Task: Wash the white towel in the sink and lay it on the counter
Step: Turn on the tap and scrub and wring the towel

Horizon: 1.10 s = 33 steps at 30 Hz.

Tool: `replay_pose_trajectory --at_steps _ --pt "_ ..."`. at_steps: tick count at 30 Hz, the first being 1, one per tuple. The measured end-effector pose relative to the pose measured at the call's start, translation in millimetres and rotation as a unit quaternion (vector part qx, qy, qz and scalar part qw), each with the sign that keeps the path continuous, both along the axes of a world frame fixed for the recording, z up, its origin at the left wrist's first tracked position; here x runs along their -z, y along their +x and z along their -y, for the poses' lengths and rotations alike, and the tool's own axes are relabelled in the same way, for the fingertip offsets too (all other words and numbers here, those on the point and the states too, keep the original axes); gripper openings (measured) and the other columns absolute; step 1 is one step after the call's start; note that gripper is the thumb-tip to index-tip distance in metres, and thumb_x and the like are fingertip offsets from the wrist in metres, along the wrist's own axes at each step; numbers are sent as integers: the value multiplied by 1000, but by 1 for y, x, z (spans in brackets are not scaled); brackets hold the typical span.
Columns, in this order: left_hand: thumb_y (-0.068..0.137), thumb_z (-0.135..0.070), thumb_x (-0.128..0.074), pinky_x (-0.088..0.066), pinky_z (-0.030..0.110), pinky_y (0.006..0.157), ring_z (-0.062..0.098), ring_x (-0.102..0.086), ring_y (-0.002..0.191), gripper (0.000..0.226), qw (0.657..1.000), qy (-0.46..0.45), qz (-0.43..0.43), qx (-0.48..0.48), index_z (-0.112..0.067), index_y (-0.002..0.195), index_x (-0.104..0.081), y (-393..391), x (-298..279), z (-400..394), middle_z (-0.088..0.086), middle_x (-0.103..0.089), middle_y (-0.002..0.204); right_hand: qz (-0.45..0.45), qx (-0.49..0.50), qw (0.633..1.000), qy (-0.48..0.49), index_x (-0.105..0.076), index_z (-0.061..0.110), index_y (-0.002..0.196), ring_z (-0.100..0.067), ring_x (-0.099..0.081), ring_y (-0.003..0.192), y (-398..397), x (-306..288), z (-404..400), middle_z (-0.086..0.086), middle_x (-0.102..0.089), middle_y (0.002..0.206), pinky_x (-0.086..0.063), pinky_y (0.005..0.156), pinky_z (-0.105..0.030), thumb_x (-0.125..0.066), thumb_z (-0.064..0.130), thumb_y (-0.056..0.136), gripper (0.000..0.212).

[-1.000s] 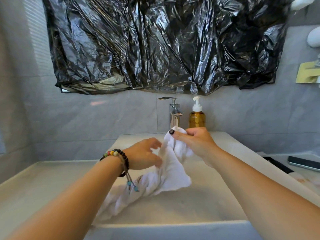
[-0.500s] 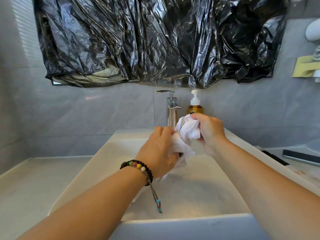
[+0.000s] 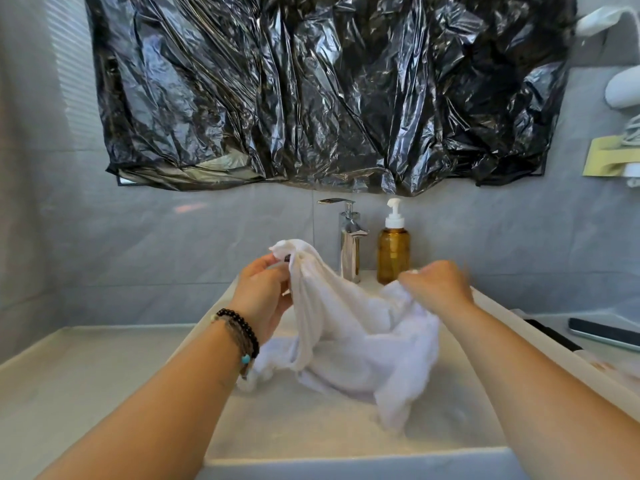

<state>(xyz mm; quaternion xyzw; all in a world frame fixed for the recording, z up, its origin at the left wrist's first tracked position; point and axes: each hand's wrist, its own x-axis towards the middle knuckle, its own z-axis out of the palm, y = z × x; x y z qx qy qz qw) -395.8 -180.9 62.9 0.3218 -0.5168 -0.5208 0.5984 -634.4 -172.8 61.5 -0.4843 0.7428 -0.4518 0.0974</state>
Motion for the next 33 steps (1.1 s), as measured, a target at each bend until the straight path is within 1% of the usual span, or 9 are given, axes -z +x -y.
replay_pose_trajectory --at_steps 2,4,8,14,17,19,24,30,33 --pt "97 1 -45 -53 30 65 22 -62 74 25 999 15 39 6 0 100 -69 -5 5 0 10 -70 81 -37 -56 997 -34 -65 18 82 -25 -58 84 15 1 0 -1 -62 82 -45 65 -29 -67 36 83 18" --pt "99 -1 -45 -53 33 70 23 -64 76 25 999 16 48 17 -1 98 -70 -9 6 -1 12 -71 84 94 -185 974 -91 -65 20 94 -18 -58 92 37 0 -3 4 -63 92 -47 79 -31 -67 35 87 17" --pt "99 -3 -46 -56 33 69 28 -66 80 24 999 25 18 15 3 103 -69 -4 4 3 18 -70 89 103 -339 935 25 -59 21 88 -14 -51 80 75 16 -4 6 -54 82 -37 68 -29 -59 45 91 24" --pt "100 -41 -42 -52 33 73 22 -70 78 46 999 51 -11 -2 -5 95 -70 -5 0 1 11 -73 87 72 -277 948 -141 -32 20 58 -10 -28 51 86 -6 -6 6 -31 55 -23 45 -21 -64 31 92 47" --pt "83 -73 -49 -53 40 88 24 -68 94 69 992 -17 122 26 -10 108 -65 -12 5 -8 12 -71 103 74 -234 951 -186 -38 18 61 -13 -36 56 98 -18 -3 4 -40 60 -30 51 -27 -59 28 94 40" --pt "70 -66 -61 -48 28 72 15 -61 81 61 978 -47 204 -28 -14 102 -58 -16 5 -11 3 -65 93 120 -187 947 -233 -41 15 63 -9 -37 54 101 -26 -2 3 -40 58 -31 50 -23 -59 25 93 36" --pt "94 -23 -55 -46 33 69 20 -54 73 16 953 -66 265 -134 -15 81 -58 -14 -16 2 1 -61 81 189 -99 934 -288 -31 15 54 -11 -25 46 87 -33 7 5 -26 49 -22 45 -26 -58 21 94 49" --pt "93 -24 -46 -53 46 87 29 -62 90 36 979 76 161 -100 2 108 -65 -21 -28 20 24 -66 108 100 -116 943 -296 -31 18 53 -9 -31 49 91 -26 3 7 -32 47 -22 53 -33 -54 30 96 50" --pt "88 -20 -49 -54 31 61 24 -63 66 22 992 93 83 -23 -8 76 -64 -33 -20 9 14 -65 77 1 -184 939 -292 -34 24 51 -9 -36 51 121 -9 -6 7 -37 50 -27 51 -32 -51 37 97 51"
